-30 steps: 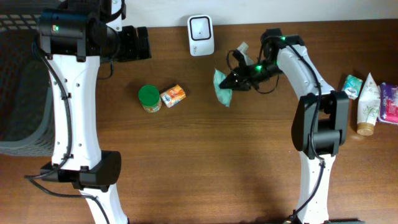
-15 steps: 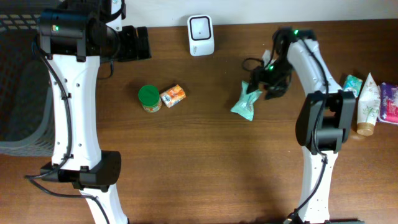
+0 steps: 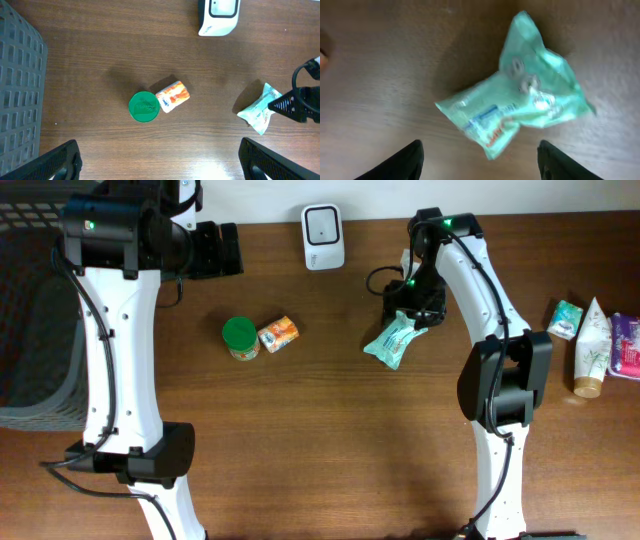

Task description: Scan the item barcode

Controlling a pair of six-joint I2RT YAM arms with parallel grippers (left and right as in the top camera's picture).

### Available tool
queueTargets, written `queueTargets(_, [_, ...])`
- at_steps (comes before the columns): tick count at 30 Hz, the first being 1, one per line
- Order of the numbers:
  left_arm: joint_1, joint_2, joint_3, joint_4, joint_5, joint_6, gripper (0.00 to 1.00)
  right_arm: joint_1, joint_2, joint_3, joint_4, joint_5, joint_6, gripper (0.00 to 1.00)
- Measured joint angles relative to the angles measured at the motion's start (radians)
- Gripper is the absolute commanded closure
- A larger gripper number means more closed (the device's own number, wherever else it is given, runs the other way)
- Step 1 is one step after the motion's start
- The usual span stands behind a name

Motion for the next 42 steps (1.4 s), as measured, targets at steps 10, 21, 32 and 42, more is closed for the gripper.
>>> queueTargets(10, [0.000,0.000,0.000,-0.001,0.000,0.000,0.01,0.297,0.000,-0.070,0.159,0.662,0.426,0.41])
queueTargets(21, [0.000,0.000,0.000,0.000,0.000,0.000,0.01,0.344,0.000,-0.360,0.353,0.882,0.544,0.65])
queueTargets(32, [0.000,0.000,0.000,-0.001,0.000,0.000,0.01,0.283,-0.011,-0.030,0.181,0.266,0.195,0.81])
queueTargets(42, [0.000,0.000,0.000,0.000,0.000,0.000,0.01,0.084,-0.015,-0.472,0.507,-0.748,-0.068,0.56])
